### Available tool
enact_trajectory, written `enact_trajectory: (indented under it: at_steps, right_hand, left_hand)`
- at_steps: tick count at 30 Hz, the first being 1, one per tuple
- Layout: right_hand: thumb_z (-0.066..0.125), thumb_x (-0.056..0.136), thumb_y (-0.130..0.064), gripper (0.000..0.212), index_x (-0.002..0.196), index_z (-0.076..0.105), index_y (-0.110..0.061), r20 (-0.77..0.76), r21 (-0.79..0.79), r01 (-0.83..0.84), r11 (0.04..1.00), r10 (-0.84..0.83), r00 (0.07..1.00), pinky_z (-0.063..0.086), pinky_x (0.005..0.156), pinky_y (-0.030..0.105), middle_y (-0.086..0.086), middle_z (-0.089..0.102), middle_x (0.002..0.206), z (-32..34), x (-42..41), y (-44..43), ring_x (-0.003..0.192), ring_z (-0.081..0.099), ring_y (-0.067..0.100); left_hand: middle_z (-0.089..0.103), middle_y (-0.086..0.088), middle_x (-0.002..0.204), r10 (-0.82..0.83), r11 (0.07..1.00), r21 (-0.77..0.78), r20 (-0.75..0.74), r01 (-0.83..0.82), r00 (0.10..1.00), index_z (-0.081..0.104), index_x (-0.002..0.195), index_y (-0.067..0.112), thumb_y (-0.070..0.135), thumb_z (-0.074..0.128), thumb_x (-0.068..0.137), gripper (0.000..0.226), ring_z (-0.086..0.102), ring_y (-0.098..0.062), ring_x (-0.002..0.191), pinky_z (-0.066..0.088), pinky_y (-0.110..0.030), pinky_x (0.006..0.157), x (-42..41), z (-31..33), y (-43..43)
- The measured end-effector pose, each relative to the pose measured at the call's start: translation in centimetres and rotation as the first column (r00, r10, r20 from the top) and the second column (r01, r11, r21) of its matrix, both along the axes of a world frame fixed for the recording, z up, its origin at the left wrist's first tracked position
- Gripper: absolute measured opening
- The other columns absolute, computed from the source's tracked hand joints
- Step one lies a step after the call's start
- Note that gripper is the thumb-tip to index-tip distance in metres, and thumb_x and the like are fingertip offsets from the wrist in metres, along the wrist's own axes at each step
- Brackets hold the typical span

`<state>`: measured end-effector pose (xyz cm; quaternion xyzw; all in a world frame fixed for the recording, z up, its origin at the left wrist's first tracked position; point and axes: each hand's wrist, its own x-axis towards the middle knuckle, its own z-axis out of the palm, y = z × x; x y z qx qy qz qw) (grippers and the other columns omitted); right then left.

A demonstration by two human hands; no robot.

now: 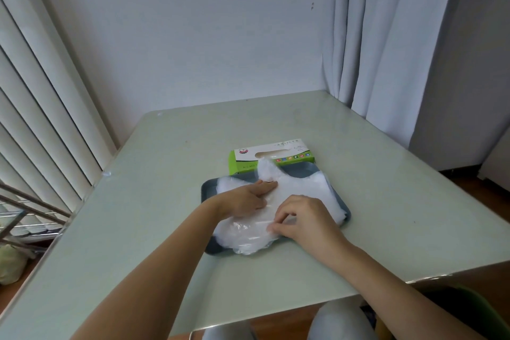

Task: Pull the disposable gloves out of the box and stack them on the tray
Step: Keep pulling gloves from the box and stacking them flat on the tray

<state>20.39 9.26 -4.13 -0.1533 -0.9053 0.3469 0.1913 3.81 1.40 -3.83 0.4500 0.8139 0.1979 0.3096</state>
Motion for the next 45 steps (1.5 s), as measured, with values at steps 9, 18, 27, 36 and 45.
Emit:
enact_trajectory:
  at_steps: [9, 18, 27, 36, 45]
  right_hand:
    - [0.057, 0.092, -0.004, 0.017, 0.103, 0.066, -0.014, 0.09, -0.417, -0.471, 0.777, 0.551, 0.83, 0.046, 0.092, 0.018, -0.003, 0.072, 0.106, 2.3, 2.7, -1.5, 0.105, 0.065, 0.004]
    - [0.059, 0.094, -0.026, 0.035, 0.129, 0.056, -0.028, 0.274, -0.047, -0.196, 0.979, 0.202, 0.94, 0.03, 0.103, 0.014, -0.014, 0.052, 0.137, 2.2, 0.4, 4.8, 0.127, 0.044, -0.001]
    - [0.067, 0.083, -0.049, 0.071, 0.145, 0.035, -0.035, 0.48, 0.139, -0.283, 0.949, 0.185, 0.857, 0.014, 0.098, 0.005, -0.015, 0.023, 0.155, 2.3, 0.3, 5.4, 0.14, 0.02, 0.0]
    - [0.068, 0.084, -0.041, 0.027, 0.108, 0.067, -0.029, 0.395, 0.055, -0.231, 0.971, 0.191, 0.898, 0.046, 0.089, 0.017, -0.016, 0.065, 0.105, 4.8, -2.3, 8.3, 0.098, 0.06, -0.002]
    - [0.049, 0.095, -0.004, 0.031, 0.109, 0.071, -0.021, 0.205, 0.298, -0.18, 0.937, 0.122, 0.971, 0.034, 0.094, 0.022, -0.001, 0.053, 0.128, 4.4, -11.4, 13.3, 0.117, 0.048, 0.015]
  left_hand:
    - [0.0, 0.006, 0.162, -0.035, 0.999, -0.024, -0.024, 0.034, 0.999, 0.014, 0.153, 0.034, 0.022, 0.038, 0.103, 0.057, 0.004, -0.013, 0.148, 0.004, -0.035, 0.121, 0.2, 0.0, -0.3]
    - [0.005, 0.009, 0.162, -0.101, 0.994, -0.057, -0.17, 0.092, 0.98, 0.015, 0.153, 0.035, 0.05, 0.047, 0.095, 0.068, 0.003, -0.017, 0.149, 0.006, -0.041, 0.121, 0.5, -0.5, 0.0]
    - [-0.002, 0.001, 0.162, -0.256, 0.965, -0.097, -0.569, 0.245, 0.781, 0.004, 0.155, 0.017, 0.065, 0.049, 0.086, 0.095, -0.012, -0.017, 0.148, -0.009, -0.032, 0.117, -1.3, 1.6, 1.3]
    - [0.017, -0.003, 0.16, -0.034, 0.994, 0.076, -0.483, 0.08, 0.875, 0.024, 0.152, 0.015, 0.054, 0.046, 0.094, 0.072, 0.006, -0.019, 0.149, 0.004, -0.029, 0.117, -5.5, 3.0, 1.8]
    - [0.031, 0.008, 0.155, 0.224, 0.962, 0.188, -0.115, -0.2, 0.968, 0.038, 0.146, 0.029, 0.037, 0.054, 0.096, 0.053, 0.03, -0.014, 0.141, 0.022, -0.027, 0.114, -10.0, 1.6, 2.1]
